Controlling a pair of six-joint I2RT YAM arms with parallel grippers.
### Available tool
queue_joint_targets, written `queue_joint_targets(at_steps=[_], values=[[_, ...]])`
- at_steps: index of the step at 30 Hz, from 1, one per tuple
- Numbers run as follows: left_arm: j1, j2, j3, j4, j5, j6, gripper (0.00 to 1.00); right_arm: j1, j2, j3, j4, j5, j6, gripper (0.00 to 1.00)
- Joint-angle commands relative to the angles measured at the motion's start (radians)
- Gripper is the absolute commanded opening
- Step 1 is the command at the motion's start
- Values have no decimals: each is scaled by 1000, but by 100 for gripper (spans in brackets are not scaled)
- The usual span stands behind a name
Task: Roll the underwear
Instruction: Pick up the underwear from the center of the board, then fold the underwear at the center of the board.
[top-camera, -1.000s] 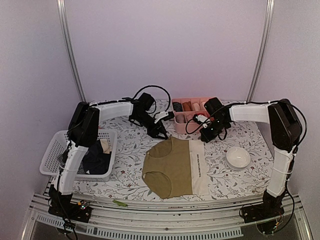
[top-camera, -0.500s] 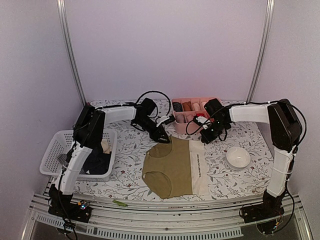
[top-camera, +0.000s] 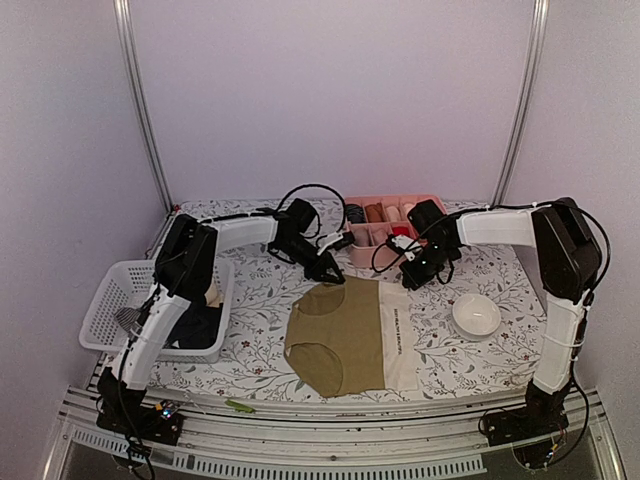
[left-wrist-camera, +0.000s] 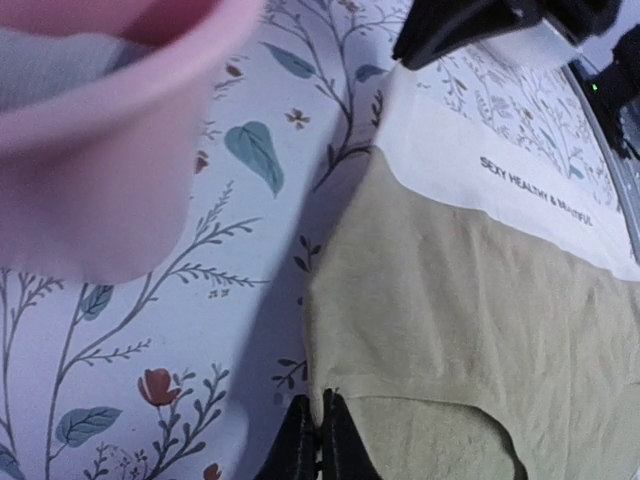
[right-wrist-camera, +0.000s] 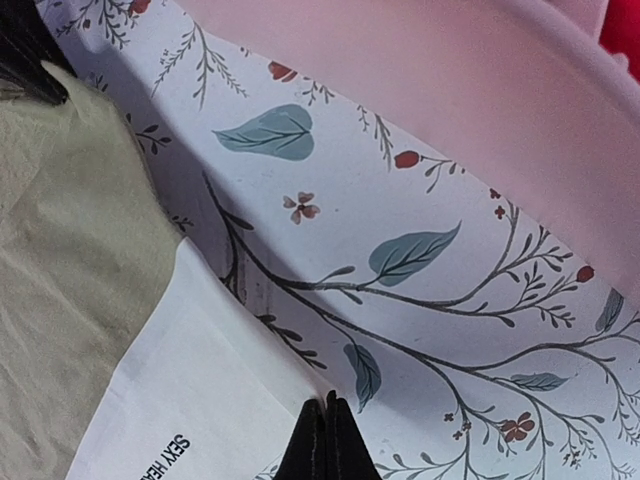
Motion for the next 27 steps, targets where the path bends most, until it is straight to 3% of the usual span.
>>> queue_joint_targets(at_steps=[1,6,20,27], values=[[15,-8,30,-65,89,38,0,-4,3,10,-10,2,15,0],[29,-104,1,-65,131,14,0,-4,-46,-1,-8,-7,19,0],[-98,-492,-609,106,124,-46,0,18,-284,-219,10,-184,107,0],[-166,-540,-818,192,73,-148,0,137,-318,-359,11,-245,158,0]])
